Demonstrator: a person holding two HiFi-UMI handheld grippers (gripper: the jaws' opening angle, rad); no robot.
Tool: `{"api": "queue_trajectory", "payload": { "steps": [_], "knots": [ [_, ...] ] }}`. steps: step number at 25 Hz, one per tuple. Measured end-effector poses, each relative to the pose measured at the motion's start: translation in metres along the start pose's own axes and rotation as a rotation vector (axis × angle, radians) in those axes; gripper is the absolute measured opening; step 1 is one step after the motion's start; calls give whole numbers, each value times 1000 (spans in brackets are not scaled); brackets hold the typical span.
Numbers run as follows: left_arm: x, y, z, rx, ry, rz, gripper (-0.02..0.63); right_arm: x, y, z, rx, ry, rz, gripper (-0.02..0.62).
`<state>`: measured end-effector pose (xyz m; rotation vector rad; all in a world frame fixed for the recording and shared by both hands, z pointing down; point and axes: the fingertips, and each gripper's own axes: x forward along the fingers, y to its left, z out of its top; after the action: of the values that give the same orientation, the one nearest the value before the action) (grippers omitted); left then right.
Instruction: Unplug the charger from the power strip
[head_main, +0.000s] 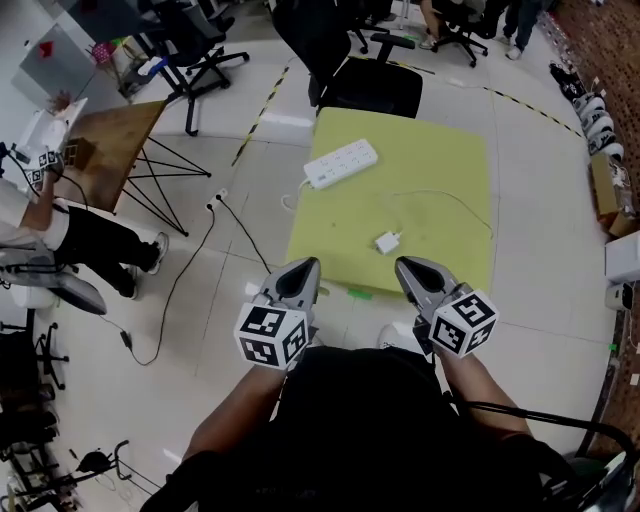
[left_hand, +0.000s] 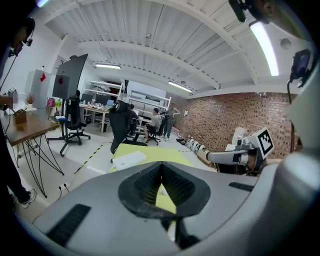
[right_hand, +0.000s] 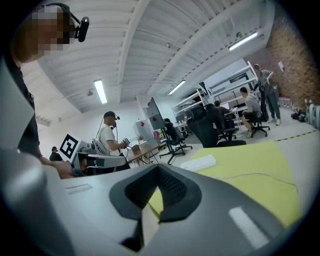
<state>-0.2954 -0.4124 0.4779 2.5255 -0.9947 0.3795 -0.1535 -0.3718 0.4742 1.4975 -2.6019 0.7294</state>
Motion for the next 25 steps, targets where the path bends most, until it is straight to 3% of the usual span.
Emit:
{"api": "queue_trajectory", "payload": {
  "steps": [10, 25],
  "knots": [
    [-13, 25, -8, -32, -8, -52, 6, 8, 16, -32, 37, 63, -84, 2],
    [-17, 19, -8, -36, -18, -61, 6, 6, 26, -32, -3, 85, -71, 2]
  ]
}}
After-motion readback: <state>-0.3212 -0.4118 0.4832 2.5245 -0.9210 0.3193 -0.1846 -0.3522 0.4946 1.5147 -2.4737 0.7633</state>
